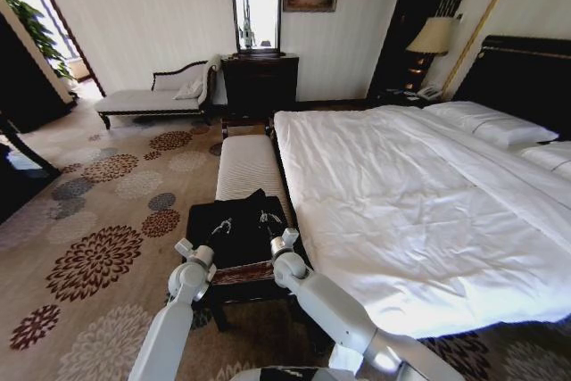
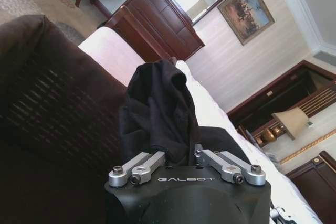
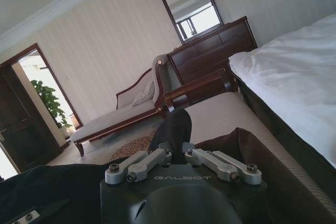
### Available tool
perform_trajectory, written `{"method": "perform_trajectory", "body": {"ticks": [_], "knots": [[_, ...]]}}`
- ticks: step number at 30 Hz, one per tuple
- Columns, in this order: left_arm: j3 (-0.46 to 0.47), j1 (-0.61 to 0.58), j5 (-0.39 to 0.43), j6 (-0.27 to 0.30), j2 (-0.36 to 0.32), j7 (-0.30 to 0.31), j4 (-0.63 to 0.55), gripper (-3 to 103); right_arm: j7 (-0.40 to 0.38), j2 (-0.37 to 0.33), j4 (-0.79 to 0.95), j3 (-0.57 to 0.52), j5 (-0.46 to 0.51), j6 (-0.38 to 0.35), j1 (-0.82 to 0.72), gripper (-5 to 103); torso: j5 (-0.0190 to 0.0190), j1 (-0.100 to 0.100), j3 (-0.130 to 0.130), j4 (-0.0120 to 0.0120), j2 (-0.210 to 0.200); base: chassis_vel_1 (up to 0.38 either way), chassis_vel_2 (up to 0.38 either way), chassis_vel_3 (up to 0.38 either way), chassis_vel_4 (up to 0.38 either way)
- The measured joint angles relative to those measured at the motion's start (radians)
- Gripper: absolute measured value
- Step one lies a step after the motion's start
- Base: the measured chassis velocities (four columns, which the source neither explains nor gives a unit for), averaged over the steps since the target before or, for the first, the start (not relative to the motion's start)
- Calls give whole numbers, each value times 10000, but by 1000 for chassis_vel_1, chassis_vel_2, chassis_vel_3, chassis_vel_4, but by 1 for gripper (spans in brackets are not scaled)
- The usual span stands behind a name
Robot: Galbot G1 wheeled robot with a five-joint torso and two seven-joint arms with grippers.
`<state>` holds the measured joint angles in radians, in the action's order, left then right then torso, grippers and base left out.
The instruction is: Fold the clothes on the bed and place them into the basket.
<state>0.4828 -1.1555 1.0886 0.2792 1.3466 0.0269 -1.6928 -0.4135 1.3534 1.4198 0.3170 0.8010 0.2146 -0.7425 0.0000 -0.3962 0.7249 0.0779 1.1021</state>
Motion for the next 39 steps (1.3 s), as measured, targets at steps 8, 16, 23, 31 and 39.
{"method": "perform_trajectory", "body": {"ticks": [8, 16, 23, 31, 39], "knots": [[-82, 10, -328, -16, -273, 337, -1, 37, -4, 15, -72, 23, -32, -16, -79, 27, 0, 0, 0, 0, 0, 0, 0, 0, 0], [-270, -74, -910, -22, -576, 459, 79, 64, -18, 94, -74, 14, -166, -23, -197, 60, 0, 1, -1, 0, 1, 0, 0, 0, 0], [-111, -232, -896, -64, -702, 512, -295, 91, -24, 80, 34, -45, -245, -15, -335, 82, -1, 0, 0, 0, 1, 0, 0, 0, 0], [866, -1012, -3139, -417, -1516, 784, -2730, 100, -307, -668, 1711, -936, -643, -63, -564, 100, 0, 1, -1, 0, 2, 0, 0, 0, 0], [3285, -1827, -5848, -214, -2479, 1871, -3085, 100, -461, -2259, 2976, -2524, -2041, 69, -1211, 100, -1, -1, -1, 1, 2, 0, 0, 0, 0]]}}
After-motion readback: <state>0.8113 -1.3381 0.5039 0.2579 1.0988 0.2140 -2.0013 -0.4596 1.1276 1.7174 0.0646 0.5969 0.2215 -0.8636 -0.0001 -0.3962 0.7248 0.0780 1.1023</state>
